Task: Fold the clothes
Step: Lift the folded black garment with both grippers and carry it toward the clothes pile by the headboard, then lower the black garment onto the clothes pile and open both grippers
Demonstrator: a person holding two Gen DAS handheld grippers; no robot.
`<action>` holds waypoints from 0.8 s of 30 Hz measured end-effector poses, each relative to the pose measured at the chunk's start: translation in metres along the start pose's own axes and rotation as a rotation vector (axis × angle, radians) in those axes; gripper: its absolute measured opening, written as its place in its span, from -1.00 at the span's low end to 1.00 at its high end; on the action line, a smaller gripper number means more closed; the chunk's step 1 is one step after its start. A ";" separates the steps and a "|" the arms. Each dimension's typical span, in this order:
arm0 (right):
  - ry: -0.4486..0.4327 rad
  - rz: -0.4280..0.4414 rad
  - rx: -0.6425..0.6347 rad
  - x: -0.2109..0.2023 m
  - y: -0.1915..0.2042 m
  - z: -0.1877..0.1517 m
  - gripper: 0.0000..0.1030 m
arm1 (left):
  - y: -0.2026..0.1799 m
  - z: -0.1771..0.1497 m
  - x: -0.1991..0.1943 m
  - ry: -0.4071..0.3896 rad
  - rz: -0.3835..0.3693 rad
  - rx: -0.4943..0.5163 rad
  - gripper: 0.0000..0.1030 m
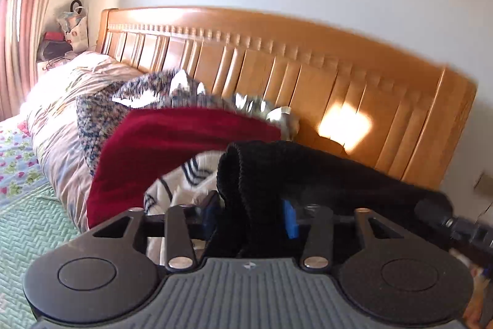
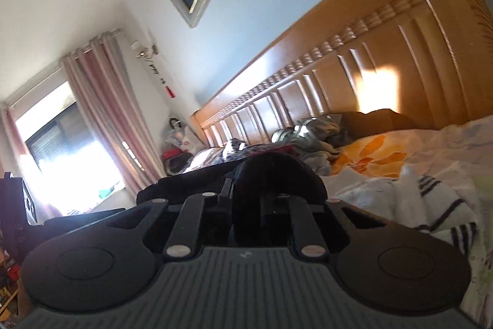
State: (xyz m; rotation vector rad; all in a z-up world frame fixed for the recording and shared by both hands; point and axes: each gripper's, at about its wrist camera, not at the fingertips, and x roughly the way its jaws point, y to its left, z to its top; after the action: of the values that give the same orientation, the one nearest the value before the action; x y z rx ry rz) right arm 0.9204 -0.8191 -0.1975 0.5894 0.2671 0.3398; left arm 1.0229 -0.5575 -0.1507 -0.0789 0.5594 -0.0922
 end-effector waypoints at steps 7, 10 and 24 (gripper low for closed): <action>0.127 -0.104 0.066 0.033 -0.070 -0.033 -0.26 | 0.054 -0.035 0.031 0.092 -0.056 -0.240 0.99; 0.113 -0.034 0.123 0.020 -0.076 -0.027 -0.17 | 0.081 -0.044 0.025 0.091 -0.119 -0.387 0.99; 0.225 0.436 0.369 0.054 -0.018 -0.056 0.13 | 0.077 -0.046 0.025 0.104 -0.154 -0.475 0.98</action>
State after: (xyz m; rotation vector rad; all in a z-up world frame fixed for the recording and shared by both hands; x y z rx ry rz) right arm 0.9551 -0.7844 -0.2603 0.9777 0.4232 0.7909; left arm 1.0246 -0.4864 -0.2104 -0.5823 0.6701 -0.1122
